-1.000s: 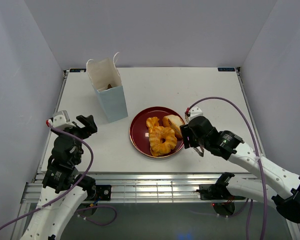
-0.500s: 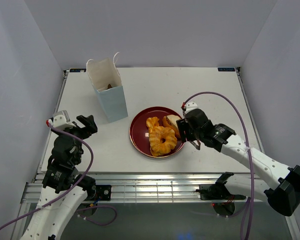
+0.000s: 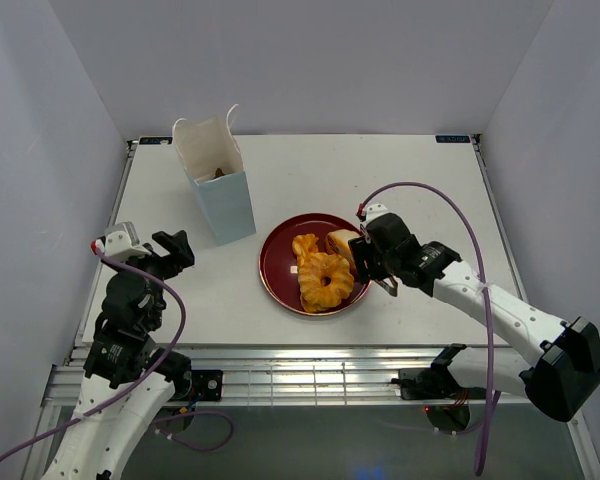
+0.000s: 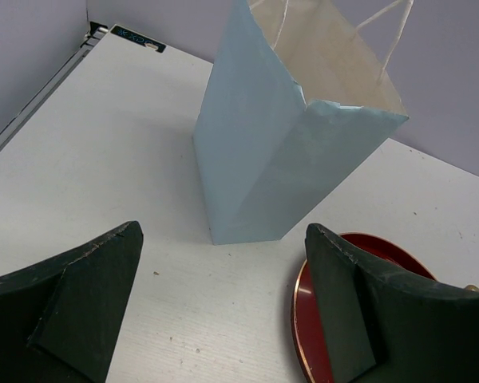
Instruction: Place the fake bread into the paper bag
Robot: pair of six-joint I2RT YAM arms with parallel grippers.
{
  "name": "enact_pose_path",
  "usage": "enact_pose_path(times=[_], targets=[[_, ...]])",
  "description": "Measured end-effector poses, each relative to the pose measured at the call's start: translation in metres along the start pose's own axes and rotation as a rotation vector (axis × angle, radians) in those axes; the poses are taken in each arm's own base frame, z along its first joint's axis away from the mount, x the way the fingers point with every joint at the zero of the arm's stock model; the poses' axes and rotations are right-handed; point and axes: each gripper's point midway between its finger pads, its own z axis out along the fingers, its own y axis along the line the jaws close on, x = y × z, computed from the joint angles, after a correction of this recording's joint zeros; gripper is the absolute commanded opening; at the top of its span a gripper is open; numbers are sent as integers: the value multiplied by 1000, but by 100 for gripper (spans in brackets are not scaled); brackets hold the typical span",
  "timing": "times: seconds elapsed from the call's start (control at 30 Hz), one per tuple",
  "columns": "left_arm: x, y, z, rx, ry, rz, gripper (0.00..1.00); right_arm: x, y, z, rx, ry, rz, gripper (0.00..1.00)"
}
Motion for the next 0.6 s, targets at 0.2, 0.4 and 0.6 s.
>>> enact_pose_path(times=[0.2, 0.4, 0.6], targets=[[0, 0, 0, 1, 1, 0, 93, -1, -1, 4, -5, 15, -4, 70], [0, -1, 0, 3, 1, 0, 93, -9, -1, 5, -25, 14, -12, 68], [0, -1, 0, 4, -1, -1, 93, -15, 0, 8, -41, 20, -22, 67]])
